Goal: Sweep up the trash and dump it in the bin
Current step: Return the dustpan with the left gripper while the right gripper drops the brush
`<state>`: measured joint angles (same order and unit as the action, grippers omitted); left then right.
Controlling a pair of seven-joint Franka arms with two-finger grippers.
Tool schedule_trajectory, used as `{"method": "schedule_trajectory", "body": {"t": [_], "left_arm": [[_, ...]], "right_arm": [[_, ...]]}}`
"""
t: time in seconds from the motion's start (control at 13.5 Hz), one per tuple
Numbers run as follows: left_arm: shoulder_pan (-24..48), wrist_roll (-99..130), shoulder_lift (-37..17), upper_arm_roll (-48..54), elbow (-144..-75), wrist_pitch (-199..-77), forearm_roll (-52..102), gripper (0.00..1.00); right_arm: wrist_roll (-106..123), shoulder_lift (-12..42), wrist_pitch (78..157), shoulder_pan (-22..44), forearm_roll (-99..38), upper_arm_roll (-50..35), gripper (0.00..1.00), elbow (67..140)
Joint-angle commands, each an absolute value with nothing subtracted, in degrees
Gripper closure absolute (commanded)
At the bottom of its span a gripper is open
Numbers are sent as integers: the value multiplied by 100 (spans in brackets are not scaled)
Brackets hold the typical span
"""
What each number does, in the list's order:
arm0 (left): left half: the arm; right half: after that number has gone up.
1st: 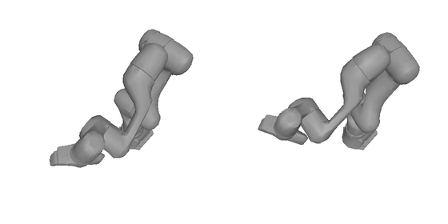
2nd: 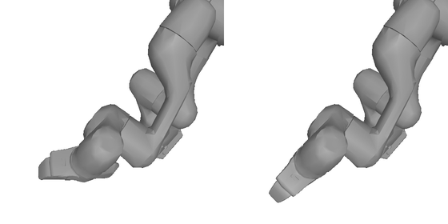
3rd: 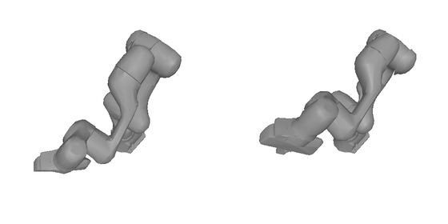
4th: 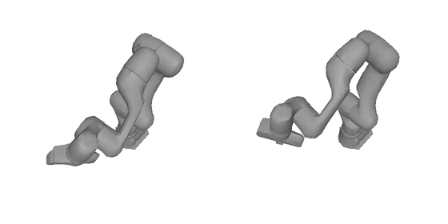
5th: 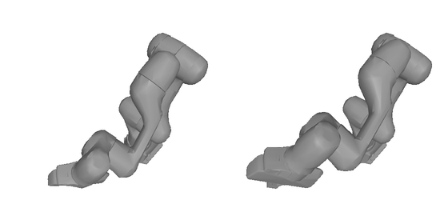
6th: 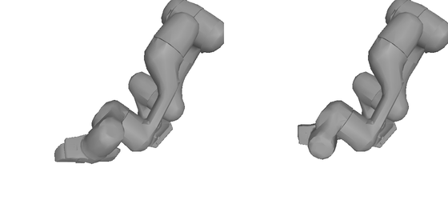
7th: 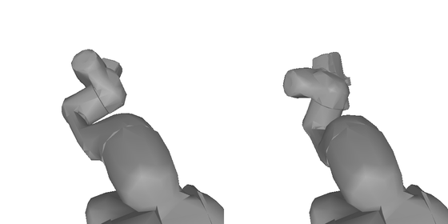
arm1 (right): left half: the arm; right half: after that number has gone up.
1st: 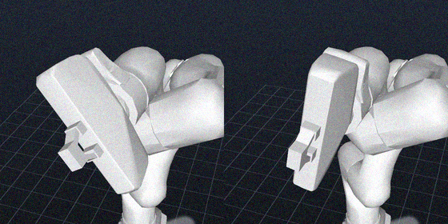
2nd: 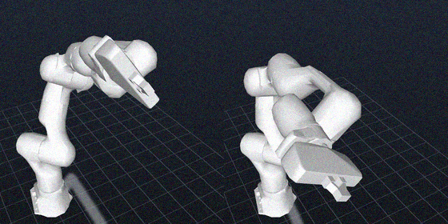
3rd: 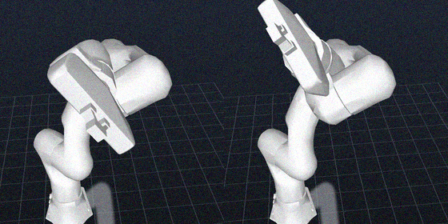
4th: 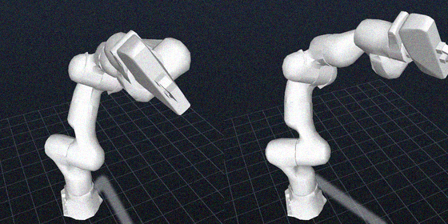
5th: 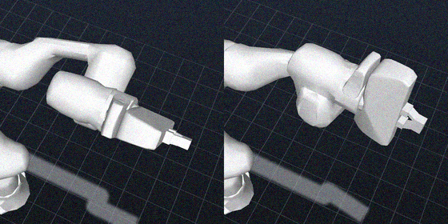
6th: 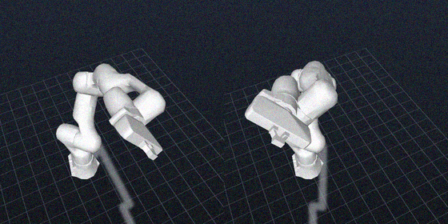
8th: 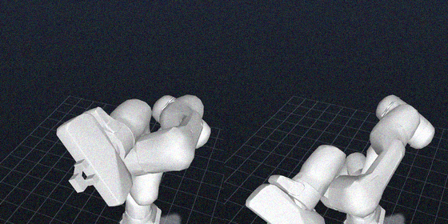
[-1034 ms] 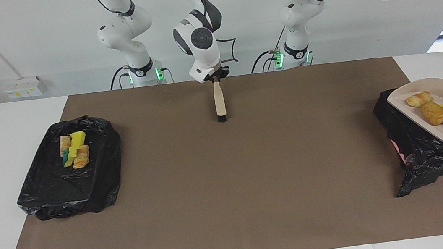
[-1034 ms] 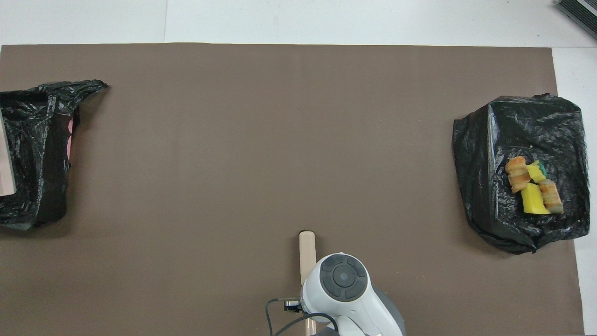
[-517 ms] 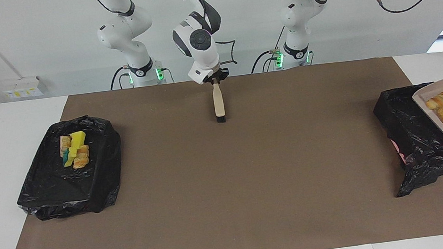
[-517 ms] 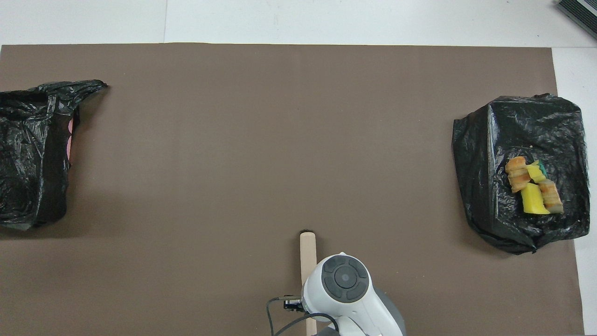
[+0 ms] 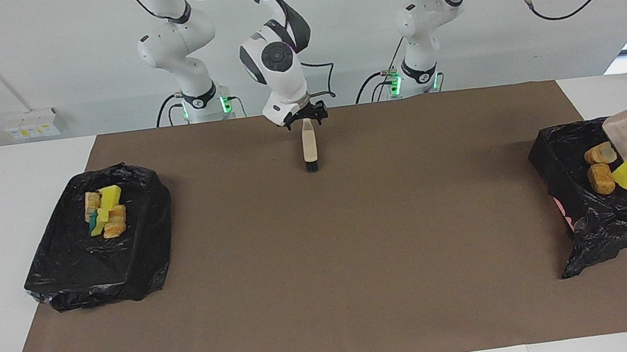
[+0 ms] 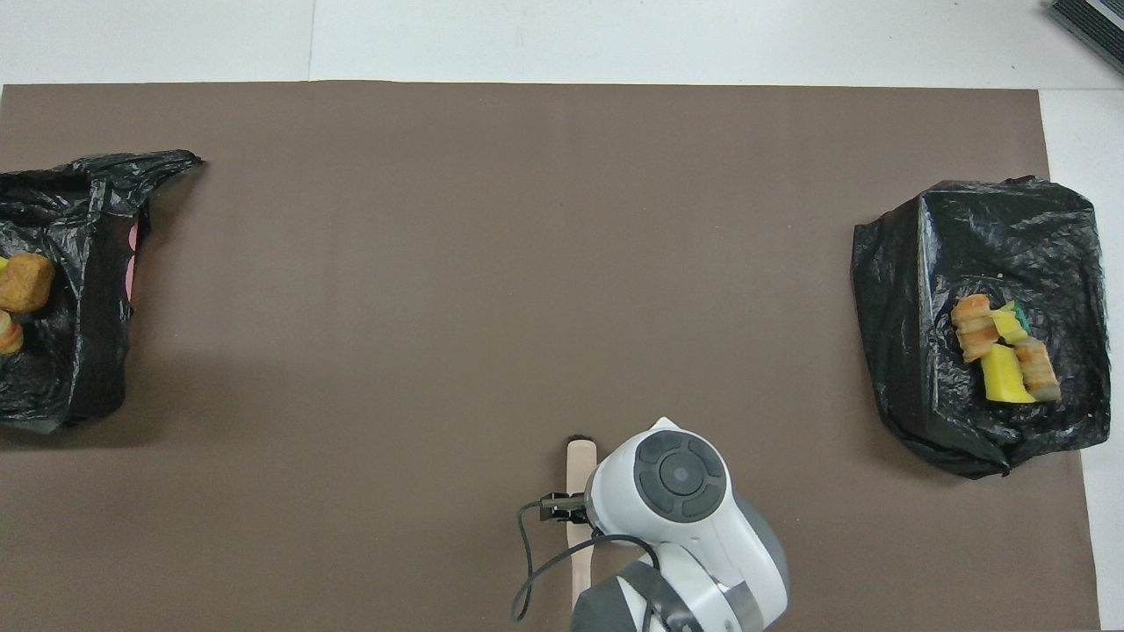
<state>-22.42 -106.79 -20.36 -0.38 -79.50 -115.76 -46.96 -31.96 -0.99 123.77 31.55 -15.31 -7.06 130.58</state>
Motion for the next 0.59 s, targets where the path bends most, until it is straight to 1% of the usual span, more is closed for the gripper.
{"method": "schedule_trajectory", "body": {"t": [0.0, 0.15, 0.37, 0.52], "left_arm": [[-2162, -10617, -1759, -106, -7893, -11417, -4835, 100], [-2127, -10547, -1609, -105, -7901, -11391, -4494, 100], [-2083, -10424, -1468, -36, -7910, -10988, -3728, 100], [-1777, -10022, -1415, -26, -7945, -10523, -3333, 100]], "right_arm": [[-3050, 44, 12358, 2612, -987, -729, 0, 12561], [-3032, 44, 12305, 2164, -442, -729, 0, 12288], [-3059, -44, 12033, 1576, -176, -712, 0, 11797], [-2980, -88, 11753, 1267, 17, -712, 0, 11375]]}}
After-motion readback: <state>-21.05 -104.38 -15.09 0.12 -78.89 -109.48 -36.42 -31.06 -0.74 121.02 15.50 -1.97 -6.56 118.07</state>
